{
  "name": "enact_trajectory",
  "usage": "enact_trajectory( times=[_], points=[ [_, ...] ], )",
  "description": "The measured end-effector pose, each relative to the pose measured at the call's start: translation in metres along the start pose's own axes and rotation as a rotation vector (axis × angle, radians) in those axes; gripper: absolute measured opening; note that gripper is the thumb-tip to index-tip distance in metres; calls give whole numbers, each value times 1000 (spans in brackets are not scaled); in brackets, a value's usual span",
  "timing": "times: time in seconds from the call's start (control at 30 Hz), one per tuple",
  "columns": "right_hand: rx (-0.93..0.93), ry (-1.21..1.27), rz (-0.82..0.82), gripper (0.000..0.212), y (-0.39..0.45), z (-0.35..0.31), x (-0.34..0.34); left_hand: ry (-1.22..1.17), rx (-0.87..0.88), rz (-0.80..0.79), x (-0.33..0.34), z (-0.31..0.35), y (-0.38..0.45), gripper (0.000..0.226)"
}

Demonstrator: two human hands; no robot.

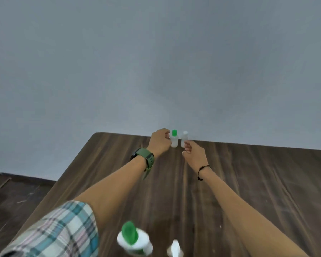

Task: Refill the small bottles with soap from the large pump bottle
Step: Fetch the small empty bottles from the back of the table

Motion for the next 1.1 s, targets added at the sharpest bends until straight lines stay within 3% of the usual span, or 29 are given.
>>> enact_trajectory(
  times=[0.23, 0.43, 0.57, 0.7, 0.83, 1.1],
  points=[
    [165, 61, 20, 42, 92, 29, 55, -101, -146, -77, 54, -102, 91, 52],
    [185, 14, 21, 51, 128, 49, 83, -150, -81, -140, 90, -135, 142, 74],
    [158, -42, 15, 52, 136, 54, 89, -198, -21, -134, 103, -141, 159, 71],
    [128, -40, 29, 50, 134, 53, 93, -184, 5, -62, 99, -143, 150, 49],
    [81, -17, 95, 41, 108, 42, 87, -122, 38, -27, 82, -134, 121, 44],
    [-113, -76, 144, 41, -9, 24, 36, 103, 204, -103, 46, -49, 8, 40]
  ],
)
Point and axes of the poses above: each hand's wrist, its own y-axis towards the middle knuckle, its own x-axis out of the palm, z = x × y, the point moved 4 cm from there along y, towards the middle knuckle, and after that the axes turned 10 degrees about x, right-handed, at the moved point
